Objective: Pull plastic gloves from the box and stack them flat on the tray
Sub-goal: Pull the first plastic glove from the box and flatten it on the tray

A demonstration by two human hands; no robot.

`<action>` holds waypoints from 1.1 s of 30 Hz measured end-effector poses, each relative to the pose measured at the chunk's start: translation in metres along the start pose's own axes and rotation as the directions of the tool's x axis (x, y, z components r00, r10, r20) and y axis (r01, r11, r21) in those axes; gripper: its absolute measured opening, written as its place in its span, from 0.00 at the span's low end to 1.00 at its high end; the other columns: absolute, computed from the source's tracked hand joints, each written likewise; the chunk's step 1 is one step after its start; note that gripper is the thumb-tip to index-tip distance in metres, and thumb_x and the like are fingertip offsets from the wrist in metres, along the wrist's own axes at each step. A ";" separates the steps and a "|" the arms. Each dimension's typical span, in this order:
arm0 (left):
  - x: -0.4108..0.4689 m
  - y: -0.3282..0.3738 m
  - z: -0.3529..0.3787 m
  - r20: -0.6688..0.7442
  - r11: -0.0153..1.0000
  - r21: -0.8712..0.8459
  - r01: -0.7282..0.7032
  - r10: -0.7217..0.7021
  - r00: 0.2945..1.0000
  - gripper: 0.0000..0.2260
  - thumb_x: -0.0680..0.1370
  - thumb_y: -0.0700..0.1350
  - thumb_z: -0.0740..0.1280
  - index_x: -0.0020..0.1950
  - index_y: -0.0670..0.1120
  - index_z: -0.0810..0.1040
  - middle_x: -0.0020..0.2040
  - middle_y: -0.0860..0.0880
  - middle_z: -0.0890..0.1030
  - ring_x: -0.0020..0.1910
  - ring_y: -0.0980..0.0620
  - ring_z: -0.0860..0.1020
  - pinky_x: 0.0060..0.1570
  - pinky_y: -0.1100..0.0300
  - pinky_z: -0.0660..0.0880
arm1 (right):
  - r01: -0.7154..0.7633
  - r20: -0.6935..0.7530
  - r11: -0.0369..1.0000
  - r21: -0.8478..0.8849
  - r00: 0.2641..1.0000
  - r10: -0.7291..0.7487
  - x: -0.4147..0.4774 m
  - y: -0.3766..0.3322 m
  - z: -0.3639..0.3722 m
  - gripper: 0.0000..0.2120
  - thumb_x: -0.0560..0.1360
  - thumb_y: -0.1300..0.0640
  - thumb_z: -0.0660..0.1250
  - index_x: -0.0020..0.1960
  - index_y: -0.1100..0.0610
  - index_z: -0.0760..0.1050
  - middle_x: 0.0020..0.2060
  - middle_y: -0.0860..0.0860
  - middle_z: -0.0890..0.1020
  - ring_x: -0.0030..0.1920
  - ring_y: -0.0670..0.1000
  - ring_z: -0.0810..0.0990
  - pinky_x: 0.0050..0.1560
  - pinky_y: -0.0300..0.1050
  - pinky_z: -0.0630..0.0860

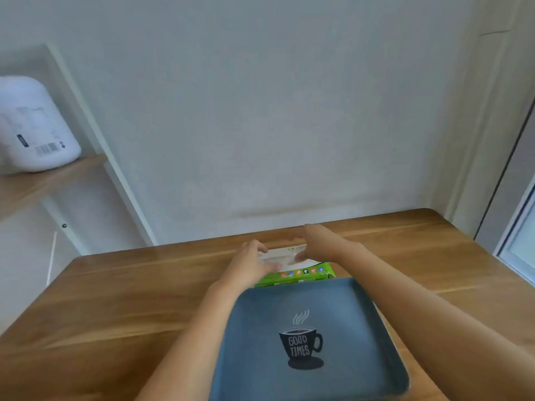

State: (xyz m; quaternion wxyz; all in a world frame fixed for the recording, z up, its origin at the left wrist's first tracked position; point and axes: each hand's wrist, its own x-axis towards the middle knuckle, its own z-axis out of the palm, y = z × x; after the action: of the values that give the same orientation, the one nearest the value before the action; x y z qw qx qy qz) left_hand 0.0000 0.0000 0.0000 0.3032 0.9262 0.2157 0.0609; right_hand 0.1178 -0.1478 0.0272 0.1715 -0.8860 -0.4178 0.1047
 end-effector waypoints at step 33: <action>-0.002 -0.008 0.015 0.080 0.997 0.052 -0.053 0.049 0.996 0.32 0.68 0.67 0.71 0.70 0.62 0.69 0.73 0.54 0.68 0.75 0.52 0.58 0.71 0.40 0.42 | 0.255 -0.417 0.914 0.317 0.903 -0.107 -0.022 -0.037 -0.022 0.05 0.78 0.65 0.61 0.46 0.59 0.74 0.37 0.48 0.80 0.41 0.52 0.80 0.44 0.44 0.74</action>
State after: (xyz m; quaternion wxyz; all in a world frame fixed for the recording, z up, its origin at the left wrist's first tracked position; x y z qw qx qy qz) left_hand -0.0012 -0.0035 -0.0170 0.2846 0.9410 0.1814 0.0261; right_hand 0.0851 -0.1475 0.0628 0.4216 -0.7982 -0.4300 -0.0153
